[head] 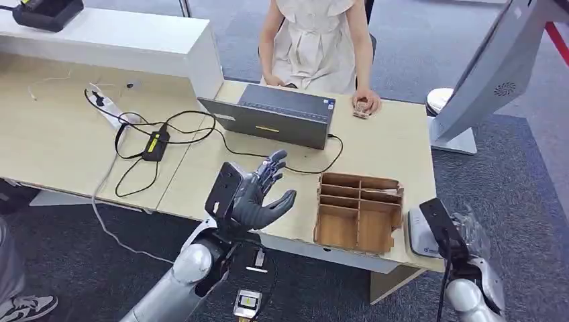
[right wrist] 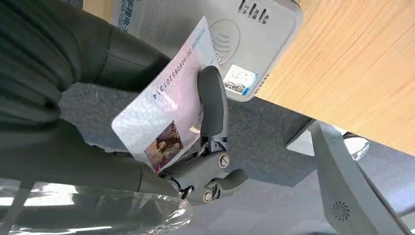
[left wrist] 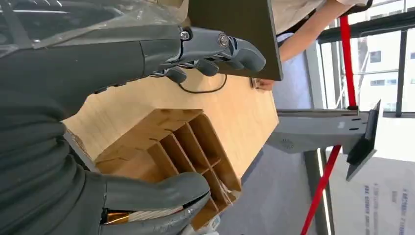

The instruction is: Pass the card to the sensor for recognition and then transmit it.

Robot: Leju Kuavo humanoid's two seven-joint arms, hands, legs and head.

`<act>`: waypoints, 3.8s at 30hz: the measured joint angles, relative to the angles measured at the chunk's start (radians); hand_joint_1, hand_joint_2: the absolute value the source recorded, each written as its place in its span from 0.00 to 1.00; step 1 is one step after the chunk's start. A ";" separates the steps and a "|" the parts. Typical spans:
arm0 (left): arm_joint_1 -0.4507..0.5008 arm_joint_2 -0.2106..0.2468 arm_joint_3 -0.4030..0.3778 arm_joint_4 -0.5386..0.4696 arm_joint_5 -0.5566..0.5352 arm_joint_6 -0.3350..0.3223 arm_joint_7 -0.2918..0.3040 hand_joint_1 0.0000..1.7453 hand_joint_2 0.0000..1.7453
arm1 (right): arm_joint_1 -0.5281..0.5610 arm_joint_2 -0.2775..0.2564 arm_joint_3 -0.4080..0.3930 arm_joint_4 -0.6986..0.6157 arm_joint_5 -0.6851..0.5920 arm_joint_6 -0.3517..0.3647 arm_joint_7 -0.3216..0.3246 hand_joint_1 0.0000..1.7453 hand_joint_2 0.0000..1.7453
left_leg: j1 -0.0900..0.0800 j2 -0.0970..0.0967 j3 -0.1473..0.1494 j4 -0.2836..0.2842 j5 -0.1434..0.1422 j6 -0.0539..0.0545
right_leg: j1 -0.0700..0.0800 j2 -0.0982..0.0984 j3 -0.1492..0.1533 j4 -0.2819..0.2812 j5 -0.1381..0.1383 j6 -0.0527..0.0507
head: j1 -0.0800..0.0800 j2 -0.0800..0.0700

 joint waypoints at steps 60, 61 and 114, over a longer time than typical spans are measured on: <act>0.028 0.020 0.000 -0.028 -0.018 -0.014 0.021 0.00 1.00 | 0.002 0.035 0.067 0.034 -0.045 0.001 -0.005 1.00 1.00 | 0.000 0.000 0.002 0.000 0.000 0.000 | 0.000 0.000 0.002 0.000 0.000 0.000 | 0.000 0.000; 0.029 0.021 0.000 -0.030 -0.018 -0.013 0.022 0.00 1.00 | 0.002 0.035 0.067 0.032 -0.044 0.001 -0.005 1.00 1.00 | 0.000 0.000 0.002 0.000 0.000 0.000 | 0.000 0.000 0.002 0.000 0.000 0.000 | 0.000 0.000; -0.062 -0.037 -0.033 0.064 0.022 -0.161 -0.062 0.00 1.00 | -0.302 0.043 0.017 -0.310 0.118 -0.052 -0.148 1.00 1.00 | 0.000 0.000 0.000 0.000 0.001 0.000 | 0.000 0.000 0.001 0.001 0.001 0.000 | 0.000 0.000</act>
